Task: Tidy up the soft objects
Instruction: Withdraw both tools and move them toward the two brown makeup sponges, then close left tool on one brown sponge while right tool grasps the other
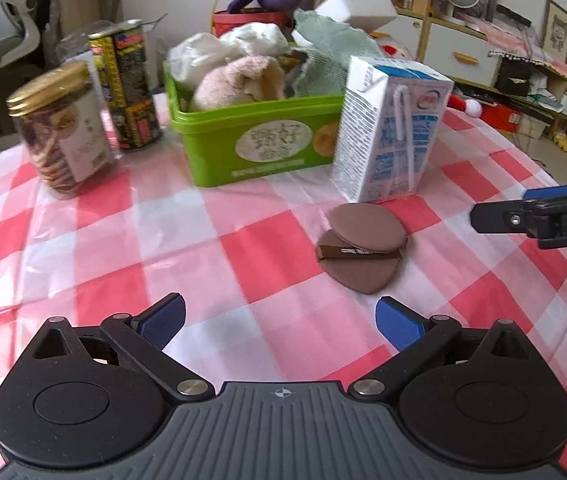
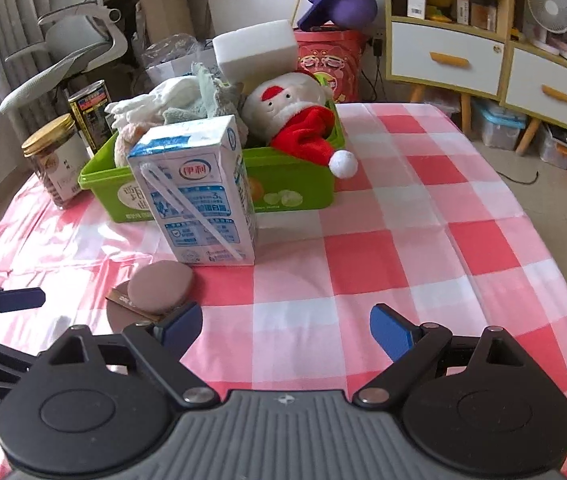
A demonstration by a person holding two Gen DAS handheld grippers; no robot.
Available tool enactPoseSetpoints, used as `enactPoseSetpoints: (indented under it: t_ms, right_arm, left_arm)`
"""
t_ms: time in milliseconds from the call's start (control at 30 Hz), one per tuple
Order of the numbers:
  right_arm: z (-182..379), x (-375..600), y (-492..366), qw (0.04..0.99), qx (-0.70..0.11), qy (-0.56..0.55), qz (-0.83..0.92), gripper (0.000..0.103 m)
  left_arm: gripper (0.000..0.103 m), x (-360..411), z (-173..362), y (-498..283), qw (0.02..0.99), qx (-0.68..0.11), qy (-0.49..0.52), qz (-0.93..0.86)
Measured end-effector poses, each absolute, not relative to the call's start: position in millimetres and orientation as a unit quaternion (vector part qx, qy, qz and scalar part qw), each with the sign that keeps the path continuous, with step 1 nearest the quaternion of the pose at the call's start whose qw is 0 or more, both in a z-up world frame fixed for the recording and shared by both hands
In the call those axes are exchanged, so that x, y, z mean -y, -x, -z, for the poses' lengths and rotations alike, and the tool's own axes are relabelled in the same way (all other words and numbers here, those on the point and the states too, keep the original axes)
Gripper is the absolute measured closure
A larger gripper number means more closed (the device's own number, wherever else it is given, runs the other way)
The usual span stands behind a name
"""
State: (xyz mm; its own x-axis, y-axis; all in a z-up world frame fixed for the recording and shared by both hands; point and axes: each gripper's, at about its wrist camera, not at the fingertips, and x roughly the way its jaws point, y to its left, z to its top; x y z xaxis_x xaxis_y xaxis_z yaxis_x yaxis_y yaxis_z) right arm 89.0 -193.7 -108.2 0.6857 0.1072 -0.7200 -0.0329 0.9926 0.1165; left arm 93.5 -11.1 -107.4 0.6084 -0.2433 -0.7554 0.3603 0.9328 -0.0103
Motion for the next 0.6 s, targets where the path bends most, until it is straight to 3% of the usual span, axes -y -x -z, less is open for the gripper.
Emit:
enactPoseSetpoints:
  t_ms: [167,533,600]
  right_arm:
    - [116,192,-93,0.918,-0.391,-0.042,-0.048,0.027]
    - [120,181,-105,0.911,-0.386,-0.087,-0.114,0.028]
    - [121,176,-108,0.907,-0.390,-0.096,-0.123,0.035]
  left_arm:
    - [0.010,20,115,-95,0.896,-0.395,-0.076,0.188]
    - [0.044,31,111,-97,0.896,-0.371,-0.064,0.234]
    - [0.050,31,111,-96,0.896,-0.367,-0.066,0.242]
